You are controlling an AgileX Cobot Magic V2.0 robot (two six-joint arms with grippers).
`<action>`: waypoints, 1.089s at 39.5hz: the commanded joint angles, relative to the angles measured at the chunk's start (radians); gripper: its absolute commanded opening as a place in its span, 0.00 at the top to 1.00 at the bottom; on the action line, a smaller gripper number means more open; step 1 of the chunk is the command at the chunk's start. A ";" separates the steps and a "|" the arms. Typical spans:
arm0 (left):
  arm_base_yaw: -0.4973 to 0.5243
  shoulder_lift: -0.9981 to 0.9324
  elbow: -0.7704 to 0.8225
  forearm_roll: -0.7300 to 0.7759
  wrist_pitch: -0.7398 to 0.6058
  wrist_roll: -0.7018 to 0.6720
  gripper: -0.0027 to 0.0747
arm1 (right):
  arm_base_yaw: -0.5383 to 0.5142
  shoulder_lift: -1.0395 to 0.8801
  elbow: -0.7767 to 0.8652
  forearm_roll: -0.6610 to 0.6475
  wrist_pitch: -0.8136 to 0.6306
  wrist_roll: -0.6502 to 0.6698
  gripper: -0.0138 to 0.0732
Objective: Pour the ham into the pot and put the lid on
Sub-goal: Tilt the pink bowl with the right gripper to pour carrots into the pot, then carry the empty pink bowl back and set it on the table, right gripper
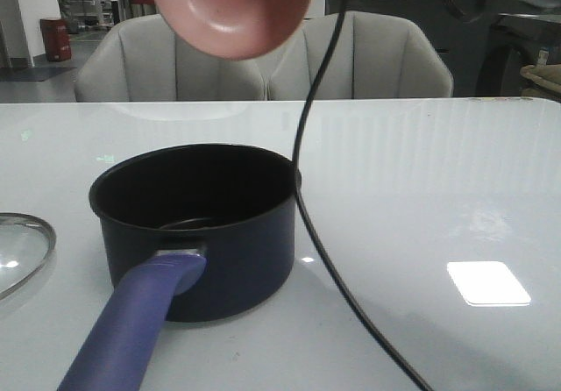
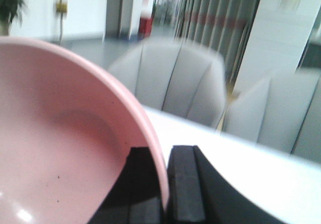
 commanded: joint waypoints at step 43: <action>-0.008 0.012 -0.027 -0.008 -0.090 0.002 0.22 | -0.569 -0.232 -0.101 0.004 1.228 0.028 0.68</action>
